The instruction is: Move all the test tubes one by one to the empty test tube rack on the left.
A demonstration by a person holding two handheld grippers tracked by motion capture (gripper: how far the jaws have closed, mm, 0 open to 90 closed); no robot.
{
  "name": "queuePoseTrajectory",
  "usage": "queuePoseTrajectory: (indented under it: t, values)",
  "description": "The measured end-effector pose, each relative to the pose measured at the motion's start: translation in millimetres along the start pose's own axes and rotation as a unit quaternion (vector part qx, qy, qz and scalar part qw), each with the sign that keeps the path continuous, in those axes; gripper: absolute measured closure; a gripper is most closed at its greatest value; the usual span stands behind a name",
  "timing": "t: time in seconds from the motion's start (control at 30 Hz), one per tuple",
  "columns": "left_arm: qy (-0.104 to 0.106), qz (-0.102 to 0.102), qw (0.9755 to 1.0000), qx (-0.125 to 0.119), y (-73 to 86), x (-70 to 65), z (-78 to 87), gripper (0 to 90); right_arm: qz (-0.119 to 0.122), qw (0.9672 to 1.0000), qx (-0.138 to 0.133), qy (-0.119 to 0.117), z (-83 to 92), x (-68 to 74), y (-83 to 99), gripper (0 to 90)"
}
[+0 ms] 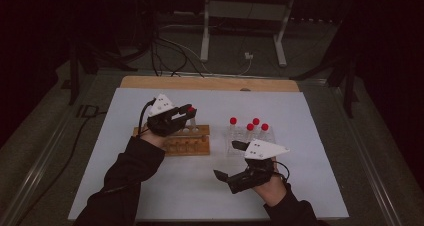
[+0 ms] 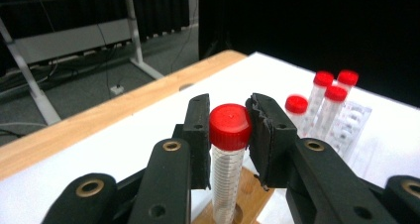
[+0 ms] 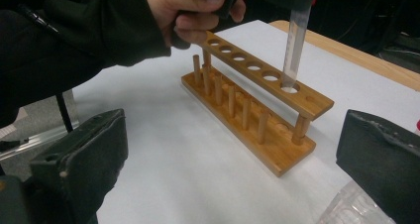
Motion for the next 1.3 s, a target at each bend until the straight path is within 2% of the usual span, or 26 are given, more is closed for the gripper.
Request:
queuePoseTrajectory:
  t: [0.33,0.4,0.7,0.87,1.1,1.13,1.17,1.23,1.3]
  values:
    - [0.003,0.011,0.999,0.042,17.8,-1.2,-12.4,72.1,-0.006,1.0,0.003,-0.002,0.9,-1.1,4.6,0.0]
    - [0.005,0.015,0.9989,0.043,19.5,-0.8,-13.3,72.1,-0.007,1.0,0.0,-0.003,1.6,-1.5,4.8,0.0]
    - [-0.001,0.004,0.9979,0.065,26.7,-3.3,-18.3,72.1,-0.007,1.0,0.001,-0.005,4.5,-1.4,4.7,0.0]
    - [-0.001,0.007,0.9976,0.068,28.2,-3.1,-18.0,72.1,-0.007,1.0,0.0,-0.007,6.2,-1.5,4.5,0.0]
    - [0.009,0.012,0.9972,0.073,27.4,-1.8,-17.5,70.9,-0.009,0.9999,-0.007,-0.008,10.4,-3.6,0.1,0.0]
    - [0.009,0.013,0.9973,0.071,27.2,-1.8,-17.0,63.9,-0.012,0.9998,-0.012,-0.012,12.3,-5.3,-2.3,0.0]
    - [0.015,0.014,0.9974,0.069,26.8,-2.0,-15.9,63.9,-0.012,0.9998,-0.012,-0.012,12.3,-5.3,-2.3,0.0]
    - [0.018,0.015,0.9978,0.062,25.0,-3.2,-13.0,58.2,-0.013,0.9998,-0.014,-0.009,14.2,-8.4,-5.2,0.0]
    - [0.022,0.016,0.9979,0.059,21.4,-4.3,-9.1,48.1,-0.018,0.9997,-0.018,-0.006,16.7,-13.3,-8.5,0.0]
Point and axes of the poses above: each handheld gripper's, and its own axes: z roughly backward along the jaws, y roughly out of its underside, x roughly to its left, the point moved 2 cm from there along -z, roughly forward along the jaws, and after that the axes turned 14 degrees about y, right-handed, at the moved point
